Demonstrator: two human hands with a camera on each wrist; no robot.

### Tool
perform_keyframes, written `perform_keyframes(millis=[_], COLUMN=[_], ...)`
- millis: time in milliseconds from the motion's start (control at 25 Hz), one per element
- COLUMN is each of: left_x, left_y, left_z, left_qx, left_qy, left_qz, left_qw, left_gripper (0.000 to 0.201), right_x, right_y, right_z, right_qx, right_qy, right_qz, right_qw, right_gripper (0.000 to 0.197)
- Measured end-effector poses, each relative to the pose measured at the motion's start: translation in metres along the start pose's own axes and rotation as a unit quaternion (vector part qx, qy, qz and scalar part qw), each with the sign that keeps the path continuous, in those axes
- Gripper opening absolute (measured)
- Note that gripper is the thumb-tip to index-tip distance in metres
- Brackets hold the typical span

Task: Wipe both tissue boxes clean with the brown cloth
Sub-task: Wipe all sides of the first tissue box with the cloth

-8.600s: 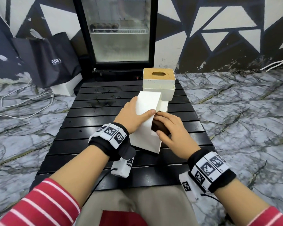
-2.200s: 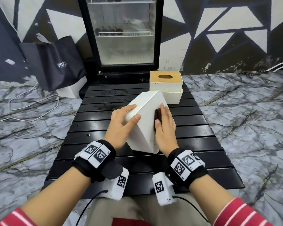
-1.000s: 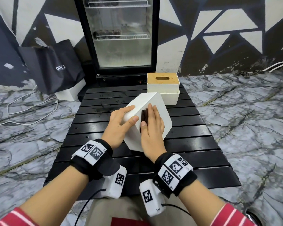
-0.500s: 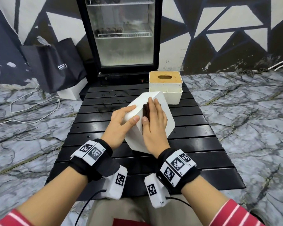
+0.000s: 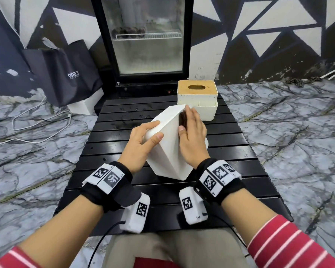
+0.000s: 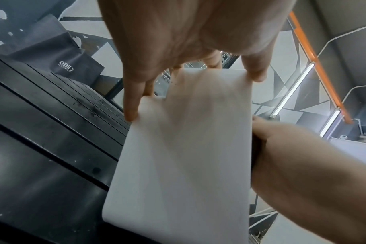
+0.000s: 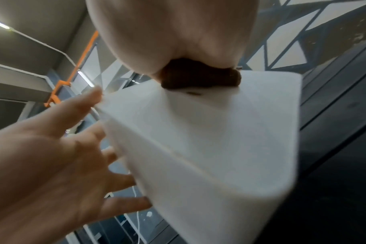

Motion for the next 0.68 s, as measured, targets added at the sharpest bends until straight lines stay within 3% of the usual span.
perform_keyframes(millis=[360, 680], left_x=[0.001, 0.001], left_y=[0.005, 0.008], left_z=[0.003, 0.004], left_qx=[-0.005, 0.005], left_qy=[-0.011, -0.025], left_qz=[0.003, 0.009], left_qw=[1.000, 1.000], left_gripper=[0.032, 0.027], right_x=[-0.035, -0.064], right_y=[-0.046, -0.008], right_z=[-0.004, -0.025], right_qx=[0.024, 0.030], right_qy=[-0.015, 0.004], right_qz=[-0.093, -0.065], right_qw=[0.995, 0.997], right_gripper=[0.055, 0.063])
Point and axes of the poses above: each hand's wrist, its own x-axis towards the middle knuckle, its own z-axis out of the back of the hand, y = z × x, the point moved 10 cm from there along x, towards the middle knuckle
